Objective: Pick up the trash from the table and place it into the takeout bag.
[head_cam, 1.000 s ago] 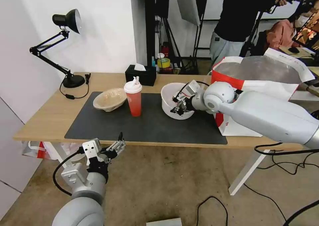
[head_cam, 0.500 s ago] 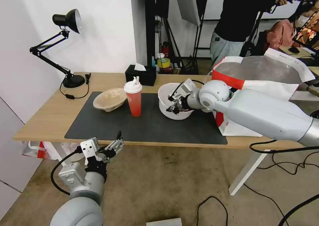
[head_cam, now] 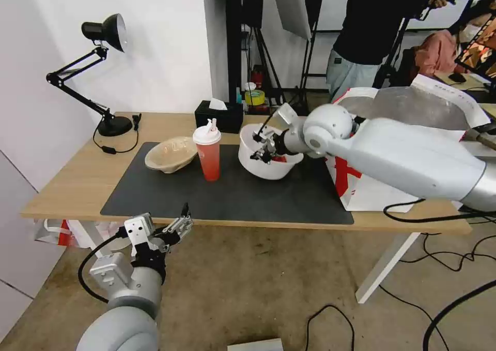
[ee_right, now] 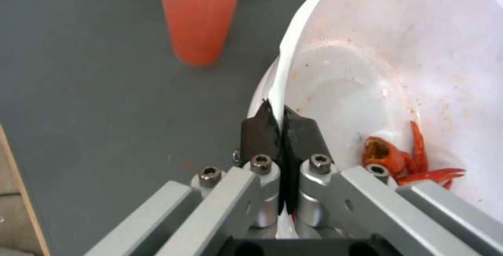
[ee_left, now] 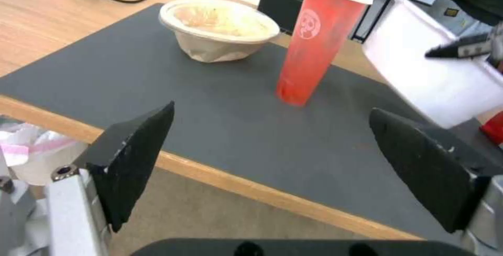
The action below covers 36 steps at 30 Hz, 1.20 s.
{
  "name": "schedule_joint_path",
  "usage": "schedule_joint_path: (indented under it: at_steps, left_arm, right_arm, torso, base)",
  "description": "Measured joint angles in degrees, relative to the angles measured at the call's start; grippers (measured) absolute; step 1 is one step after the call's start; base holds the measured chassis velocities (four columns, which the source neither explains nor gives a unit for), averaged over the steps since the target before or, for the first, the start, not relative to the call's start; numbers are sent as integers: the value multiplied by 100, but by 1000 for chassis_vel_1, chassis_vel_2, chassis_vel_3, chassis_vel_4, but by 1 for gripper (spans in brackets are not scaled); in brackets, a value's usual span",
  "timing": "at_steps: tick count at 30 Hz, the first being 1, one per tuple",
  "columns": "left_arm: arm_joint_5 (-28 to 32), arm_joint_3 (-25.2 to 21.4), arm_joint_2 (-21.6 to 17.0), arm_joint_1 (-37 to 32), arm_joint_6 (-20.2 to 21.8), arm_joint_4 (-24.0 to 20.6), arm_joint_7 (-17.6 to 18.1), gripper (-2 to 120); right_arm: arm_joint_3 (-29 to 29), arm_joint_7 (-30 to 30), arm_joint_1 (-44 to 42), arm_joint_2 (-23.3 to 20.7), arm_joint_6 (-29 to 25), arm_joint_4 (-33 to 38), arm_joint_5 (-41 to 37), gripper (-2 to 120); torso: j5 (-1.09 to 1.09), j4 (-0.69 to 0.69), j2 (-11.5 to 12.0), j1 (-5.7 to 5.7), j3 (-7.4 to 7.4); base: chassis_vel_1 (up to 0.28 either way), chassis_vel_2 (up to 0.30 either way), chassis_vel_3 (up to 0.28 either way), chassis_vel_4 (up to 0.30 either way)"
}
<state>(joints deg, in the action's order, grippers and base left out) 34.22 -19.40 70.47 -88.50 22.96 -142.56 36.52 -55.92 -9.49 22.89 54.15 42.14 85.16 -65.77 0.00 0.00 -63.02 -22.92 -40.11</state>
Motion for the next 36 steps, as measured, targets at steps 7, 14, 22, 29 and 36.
schedule_joint_path:
  at_steps: [7, 14, 22, 29, 36]
  left_arm:
    - [20, -1, -23, 30, -9, 0, 0, 100]
    - [54, -5, -41, 60, -6, -4, 2, 100]
    - [54, 9, -33, 46, -6, 11, 11, 100]
    - [57, 10, -58, 58, -9, 13, 16, 100]
    - [69, 36, -92, 84, -9, 22, 20, 100]
  right_arm:
    - [-134, -8, 491, 213, 0, -158, -185, 0]
    - [-174, -45, 784, 307, 0, -283, -271, 0]
    - [-172, -161, 1159, 385, 0, -448, -348, 0]
    - [-179, -235, 1477, 343, -1, -495, -410, 0]
    - [-186, -237, 1517, 71, -1, -367, -432, 0]
  torso:
    - [0, 0, 0, 0, 0]
    - [1, -1, 0, 0, 0]
    - [0, 0, 0, 0, 0]
    - [0, 0, 0, 0, 0]
    - [2, 0, 0, 0, 0]
  base:
    - [0, 0, 0, 0]
    - [0, 0, 0, 0]
    - [0, 0, 0, 0]
    - [0, 0, 0, 0]
    - [0, 0, 0, 0]
